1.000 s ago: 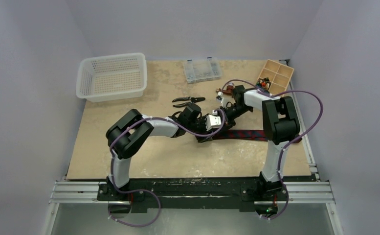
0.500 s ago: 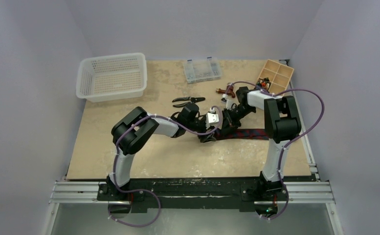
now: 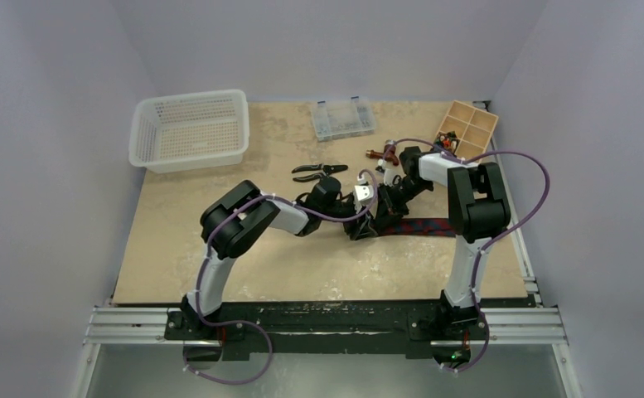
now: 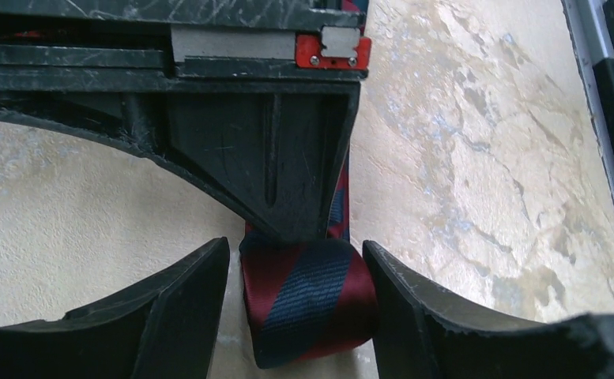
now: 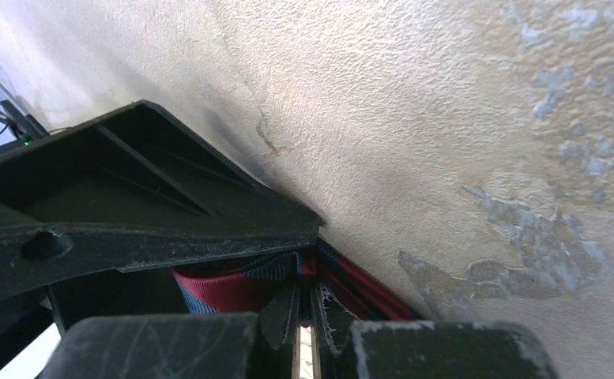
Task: Roll the ties
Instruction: Roll the tie at the center of the board.
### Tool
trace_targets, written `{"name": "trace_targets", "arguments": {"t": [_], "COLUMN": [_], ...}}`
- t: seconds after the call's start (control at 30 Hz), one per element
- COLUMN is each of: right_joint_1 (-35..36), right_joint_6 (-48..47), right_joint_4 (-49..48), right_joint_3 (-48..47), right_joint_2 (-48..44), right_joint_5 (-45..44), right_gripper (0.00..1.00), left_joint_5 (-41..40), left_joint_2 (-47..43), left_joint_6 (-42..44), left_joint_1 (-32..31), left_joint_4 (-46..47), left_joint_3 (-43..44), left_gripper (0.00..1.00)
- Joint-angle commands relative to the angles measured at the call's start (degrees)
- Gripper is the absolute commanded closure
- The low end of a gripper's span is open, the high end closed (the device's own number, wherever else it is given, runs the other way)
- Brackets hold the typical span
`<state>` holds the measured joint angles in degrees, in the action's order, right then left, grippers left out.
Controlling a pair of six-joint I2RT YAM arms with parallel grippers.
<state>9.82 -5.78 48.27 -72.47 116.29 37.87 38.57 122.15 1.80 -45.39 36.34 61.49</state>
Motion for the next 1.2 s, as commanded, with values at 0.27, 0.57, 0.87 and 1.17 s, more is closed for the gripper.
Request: {"name": "trace_targets", "arguments": {"t": [0.27,0.57,0.87,1.17], "right_joint_1": [1.4,-0.6,-5.0,-2.6], "right_joint_6": [-0.5,-6.9,-12.1,-2.3], "right_joint_4": [-8.3,1.5,11.1,0.9], "right_joint_3": [3.2,-3.9,-4.8,0.2], "right_joint_2": [1.6,0.7,-3.3,-3.6], "right_joint_5": [-13.1,-0.2,10.2,18.5], "right_gripper": [1.00,0.65,0.57,0.50], "left_joint_5": [-14.0,-11.1,-12.8,-14.9], "left_joint_2": [-0.2,-3.5,-4.9,-4.5], "left_joint_6": [-6.9,14.4,26.3,27.5], "left_joint_1": [-1.4,-2.0,-2.5,-2.7], "left_joint_4": [-0.2,-4.2,-17.2,-28.1], "left_joint_3": [-6.2,-9.9,-7.1,-2.6], "left_gripper": [0.65,0.76,0.79,0.77]}}
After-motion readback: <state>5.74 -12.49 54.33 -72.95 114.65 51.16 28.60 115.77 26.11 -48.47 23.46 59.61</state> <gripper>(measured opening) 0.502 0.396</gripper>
